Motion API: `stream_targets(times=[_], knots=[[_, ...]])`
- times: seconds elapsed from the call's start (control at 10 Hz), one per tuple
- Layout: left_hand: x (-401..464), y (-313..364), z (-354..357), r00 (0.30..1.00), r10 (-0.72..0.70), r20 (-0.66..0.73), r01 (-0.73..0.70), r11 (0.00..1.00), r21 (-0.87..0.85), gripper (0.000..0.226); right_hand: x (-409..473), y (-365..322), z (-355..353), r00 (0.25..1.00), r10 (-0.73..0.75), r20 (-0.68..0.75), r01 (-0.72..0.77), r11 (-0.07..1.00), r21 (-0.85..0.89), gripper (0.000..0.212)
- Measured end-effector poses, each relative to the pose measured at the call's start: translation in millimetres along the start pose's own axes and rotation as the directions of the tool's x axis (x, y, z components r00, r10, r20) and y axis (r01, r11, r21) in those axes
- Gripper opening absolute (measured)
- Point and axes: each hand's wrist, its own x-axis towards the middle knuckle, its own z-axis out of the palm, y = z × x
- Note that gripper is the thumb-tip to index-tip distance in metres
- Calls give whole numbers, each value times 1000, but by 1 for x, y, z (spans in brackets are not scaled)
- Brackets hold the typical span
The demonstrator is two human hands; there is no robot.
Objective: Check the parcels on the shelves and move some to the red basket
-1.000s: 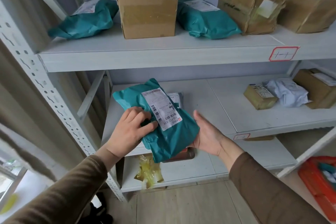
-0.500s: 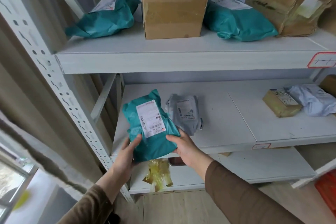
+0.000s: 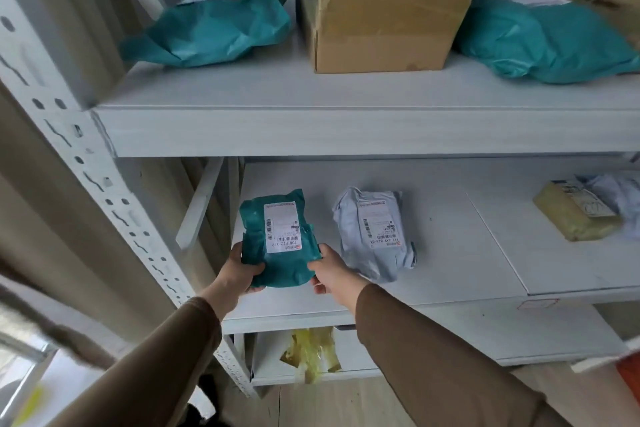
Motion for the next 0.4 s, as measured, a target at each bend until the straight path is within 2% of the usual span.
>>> stream_targets(times=[0.1,0.2,0.3,0.4], knots=[[14,-5,-2,998,-63,9,62,997,42,86,17,3,10,997,61,-38,-59,996,65,35],[16,-13,-5,995,-94,40,92,995,39,95,21,6,16,996,79,-50,-73,992,107,33],[15,-21,-12,995,-88,55,83,992,93,95,17,13,18,998,63,-18,-62,995,76,32],[9,-22,-17,1000,-26,3,24,953,303,97,13,17,12,999,31,-21,-31,1000,4,39]])
